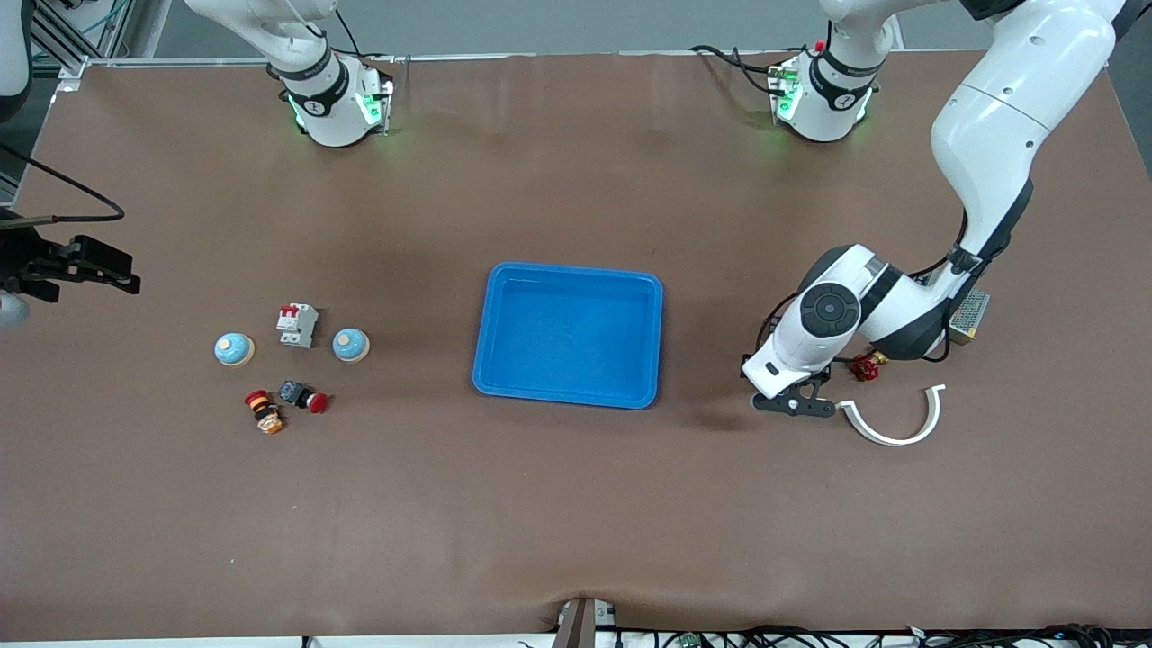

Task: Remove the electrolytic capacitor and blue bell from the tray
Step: 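Release the capacitor with the left gripper while the right gripper returns to rest, then raise the open left gripper away from the capacitor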

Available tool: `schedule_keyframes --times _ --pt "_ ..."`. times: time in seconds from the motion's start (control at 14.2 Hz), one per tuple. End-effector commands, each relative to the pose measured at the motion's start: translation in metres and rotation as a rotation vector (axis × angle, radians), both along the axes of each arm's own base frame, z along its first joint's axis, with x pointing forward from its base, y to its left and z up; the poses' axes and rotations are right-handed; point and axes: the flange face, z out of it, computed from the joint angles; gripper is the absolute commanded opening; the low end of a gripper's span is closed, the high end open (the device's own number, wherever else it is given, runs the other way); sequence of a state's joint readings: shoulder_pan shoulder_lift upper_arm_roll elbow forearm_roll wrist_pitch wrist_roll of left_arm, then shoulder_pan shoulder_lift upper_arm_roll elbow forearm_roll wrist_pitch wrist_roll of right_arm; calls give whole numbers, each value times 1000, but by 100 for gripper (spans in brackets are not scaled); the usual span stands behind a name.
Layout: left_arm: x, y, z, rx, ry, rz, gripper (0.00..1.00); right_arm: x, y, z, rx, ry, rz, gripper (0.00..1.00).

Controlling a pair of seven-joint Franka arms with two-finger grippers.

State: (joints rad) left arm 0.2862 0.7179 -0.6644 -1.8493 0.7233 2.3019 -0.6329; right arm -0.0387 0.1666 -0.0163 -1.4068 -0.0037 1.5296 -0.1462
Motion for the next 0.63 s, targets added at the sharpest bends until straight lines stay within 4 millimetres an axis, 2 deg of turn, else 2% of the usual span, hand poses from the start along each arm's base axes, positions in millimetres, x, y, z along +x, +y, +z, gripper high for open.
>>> schedule_keyframes --times 0.0,0.21,0.28,0.56 --pt "3 -4 0 -5 -18 49 100 2 -9 4 11 -9 -28 100" --pt "5 -9 3 -15 -29 144 100 0 -13 4 13 -2 -36 100" --pt "2 -19 4 -11 -32 165 100 -1 -9 5 11 0 -28 100" --pt "-1 -36 8 -12 -47 229 100 -6 -3 12 13 -2 -22 100"
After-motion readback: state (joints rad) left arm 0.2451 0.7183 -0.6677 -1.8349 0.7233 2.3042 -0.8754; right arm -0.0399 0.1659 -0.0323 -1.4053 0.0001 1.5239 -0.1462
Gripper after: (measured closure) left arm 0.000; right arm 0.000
